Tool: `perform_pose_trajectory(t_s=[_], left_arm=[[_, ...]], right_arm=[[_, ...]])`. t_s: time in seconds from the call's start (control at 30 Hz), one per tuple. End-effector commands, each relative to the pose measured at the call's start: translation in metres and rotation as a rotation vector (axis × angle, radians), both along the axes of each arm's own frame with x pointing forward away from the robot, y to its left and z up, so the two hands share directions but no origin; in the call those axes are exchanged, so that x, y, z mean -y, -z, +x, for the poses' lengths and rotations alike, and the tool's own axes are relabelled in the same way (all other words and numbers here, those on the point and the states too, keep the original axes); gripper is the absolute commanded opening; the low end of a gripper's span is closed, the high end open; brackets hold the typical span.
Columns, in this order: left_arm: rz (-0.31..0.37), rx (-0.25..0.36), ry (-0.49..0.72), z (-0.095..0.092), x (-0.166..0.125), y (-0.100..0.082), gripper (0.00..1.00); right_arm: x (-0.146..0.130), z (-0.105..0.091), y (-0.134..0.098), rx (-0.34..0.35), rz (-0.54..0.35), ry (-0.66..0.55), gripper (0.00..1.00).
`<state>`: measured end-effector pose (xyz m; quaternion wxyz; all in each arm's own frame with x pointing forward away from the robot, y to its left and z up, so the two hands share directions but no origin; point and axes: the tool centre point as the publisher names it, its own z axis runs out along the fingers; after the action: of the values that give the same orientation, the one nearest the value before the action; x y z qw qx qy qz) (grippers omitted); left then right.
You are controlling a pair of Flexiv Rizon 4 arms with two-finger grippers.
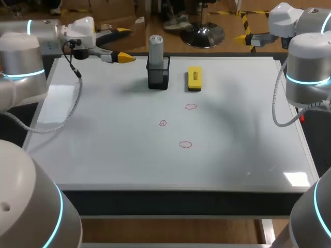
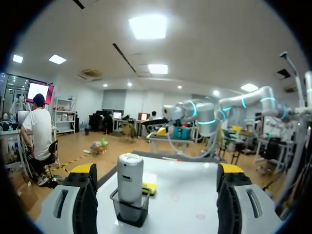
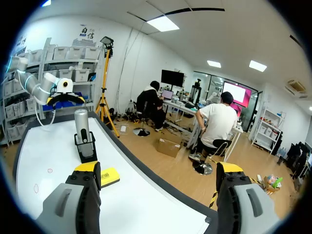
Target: Pick up the inspection probe, press it on each red-marked spot on the whiteboard one by one, put down the probe, pick up the eraser, and wipe off all the red marks.
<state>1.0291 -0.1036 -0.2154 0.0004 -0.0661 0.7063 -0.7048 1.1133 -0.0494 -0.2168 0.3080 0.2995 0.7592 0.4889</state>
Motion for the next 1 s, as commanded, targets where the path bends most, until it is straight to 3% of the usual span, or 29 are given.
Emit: perform_pose_trajectory(t_s=[0.03,0.6,1.0], left_arm=[[-0.015,0.001,0.071,0.013,0.011,0.012,1.00],[-0.014,-0.004,0.063,0.043,0.044,0.041,1.00],[-0.020,-0.011,0.081,0.046,0.074,0.053,1.00]], right_arm=[[0.000,0.001,0.000,-0.001,0.000,-0.001,1.00],[0.000,0.001,0.000,-0.001,0.000,-0.001,1.00],[0.000,0.001,0.000,-0.001,0.000,-0.001,1.00]])
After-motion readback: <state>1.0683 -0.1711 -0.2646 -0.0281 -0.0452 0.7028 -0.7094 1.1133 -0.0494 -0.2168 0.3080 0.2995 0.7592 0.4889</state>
